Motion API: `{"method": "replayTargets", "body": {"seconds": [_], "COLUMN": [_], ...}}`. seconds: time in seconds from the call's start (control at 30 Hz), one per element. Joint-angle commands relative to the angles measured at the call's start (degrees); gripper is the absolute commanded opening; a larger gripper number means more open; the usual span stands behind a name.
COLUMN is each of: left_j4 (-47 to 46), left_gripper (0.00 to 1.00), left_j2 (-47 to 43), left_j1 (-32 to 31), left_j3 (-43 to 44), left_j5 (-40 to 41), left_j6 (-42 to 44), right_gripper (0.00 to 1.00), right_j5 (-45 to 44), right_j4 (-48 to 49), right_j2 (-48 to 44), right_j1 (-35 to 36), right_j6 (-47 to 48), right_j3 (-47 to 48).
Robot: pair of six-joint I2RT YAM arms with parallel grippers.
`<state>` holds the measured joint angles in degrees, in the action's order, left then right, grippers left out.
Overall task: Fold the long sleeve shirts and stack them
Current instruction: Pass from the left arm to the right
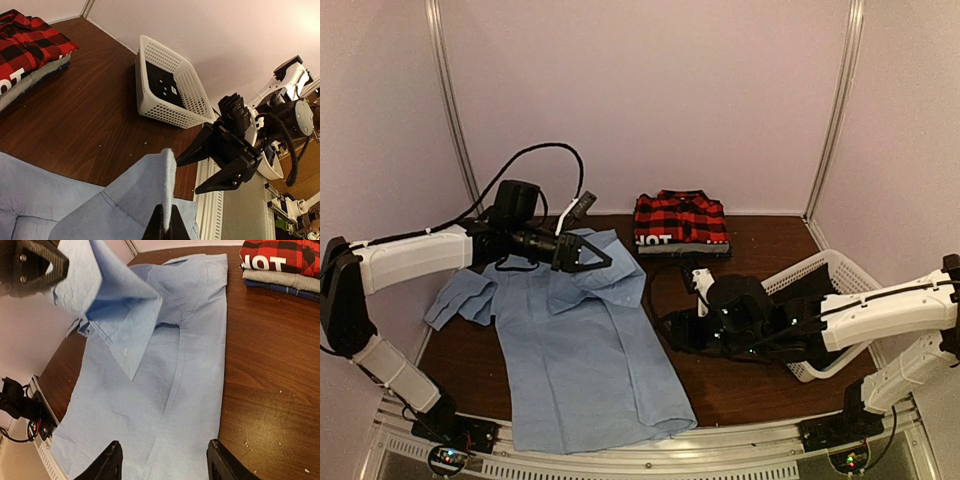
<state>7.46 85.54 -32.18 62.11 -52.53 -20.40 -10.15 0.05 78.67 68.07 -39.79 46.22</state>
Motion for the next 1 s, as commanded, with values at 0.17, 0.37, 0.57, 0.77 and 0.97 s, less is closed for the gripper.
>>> {"method": "replayTargets", "body": {"seconds": [0.17,0.37,0.57,0.77,0.97], "left_j4": [-1.9,-2.2,-6.9,-11.7,-16.6], "left_gripper": [0.0,0.0,0.0,0.0,0.0], "left_j2": [2.7,3.2,3.4,2.8,3.1], "left_j1": [-1.9,-1.9,-2.2,-3.7,-5.5], "left_j3": [3.1,3.5,2.3,1.3,-1.4], "left_j5": [-7.6,-7.7,-7.2,-2.9,0.1], "left_j6": [3.9,4.4,2.3,1.4,0.0], "right_gripper": [0.75,0.78,0.9,1.0,1.0], "right_j5": [7.1,21.4,26.8,23.4,18.1], "right_j4": [12.7,23.1,41.0,53.0,61.4], "right_j2": [-0.2,1.0,4.1,5.7,7.2], "right_j1": [-6.4,-11.9,-12.9,-13.2,-13.6], "right_j6": [7.4,-3.2,-20.8,-35.5,-43.3], "right_j3": [0.6,-2.6,-8.4,-12.5,-15.5]}}
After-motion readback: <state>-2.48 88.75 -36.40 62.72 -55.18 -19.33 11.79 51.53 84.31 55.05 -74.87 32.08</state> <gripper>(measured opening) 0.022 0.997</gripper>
